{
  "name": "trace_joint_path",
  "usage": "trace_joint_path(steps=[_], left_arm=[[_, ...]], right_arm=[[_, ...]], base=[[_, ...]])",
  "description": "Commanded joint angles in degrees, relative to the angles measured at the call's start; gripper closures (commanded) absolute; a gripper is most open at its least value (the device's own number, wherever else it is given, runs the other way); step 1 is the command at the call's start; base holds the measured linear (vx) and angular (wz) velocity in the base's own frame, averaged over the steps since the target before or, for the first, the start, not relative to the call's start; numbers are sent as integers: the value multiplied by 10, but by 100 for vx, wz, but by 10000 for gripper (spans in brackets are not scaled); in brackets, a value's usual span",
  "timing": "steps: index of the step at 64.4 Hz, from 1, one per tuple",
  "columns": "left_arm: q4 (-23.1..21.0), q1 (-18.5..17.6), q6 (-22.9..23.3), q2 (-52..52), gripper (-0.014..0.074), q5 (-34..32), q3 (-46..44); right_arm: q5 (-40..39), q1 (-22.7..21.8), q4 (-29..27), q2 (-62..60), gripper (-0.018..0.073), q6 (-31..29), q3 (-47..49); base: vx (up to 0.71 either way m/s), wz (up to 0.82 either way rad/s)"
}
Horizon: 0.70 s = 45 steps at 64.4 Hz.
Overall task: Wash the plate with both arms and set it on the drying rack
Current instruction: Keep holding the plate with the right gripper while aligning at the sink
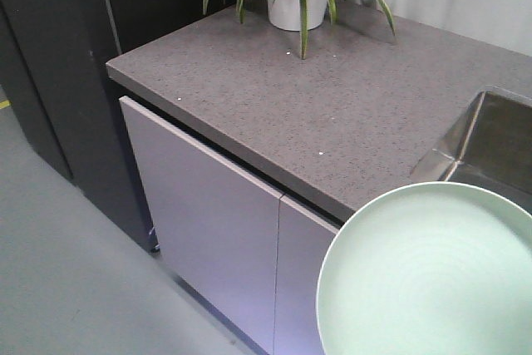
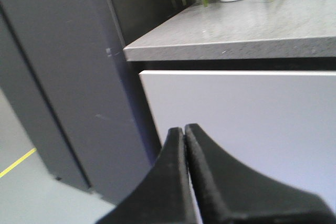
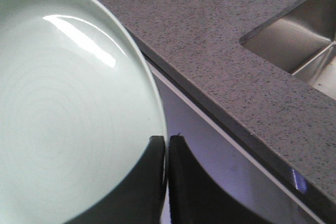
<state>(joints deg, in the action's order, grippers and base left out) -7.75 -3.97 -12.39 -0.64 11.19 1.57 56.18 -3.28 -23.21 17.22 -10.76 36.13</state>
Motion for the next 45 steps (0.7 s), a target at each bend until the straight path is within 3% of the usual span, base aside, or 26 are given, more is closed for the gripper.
trace_joint_path(steps=[1, 45], left_arm=[[-2, -4, 5, -7, 603, -40, -15], [-2, -4, 5, -7, 603, -40, -15]], right_arm=[[-38, -3, -12, 7, 561, 0, 13], [-38, -3, -12, 7, 561, 0, 13]], base=[[8, -33], [7, -35]])
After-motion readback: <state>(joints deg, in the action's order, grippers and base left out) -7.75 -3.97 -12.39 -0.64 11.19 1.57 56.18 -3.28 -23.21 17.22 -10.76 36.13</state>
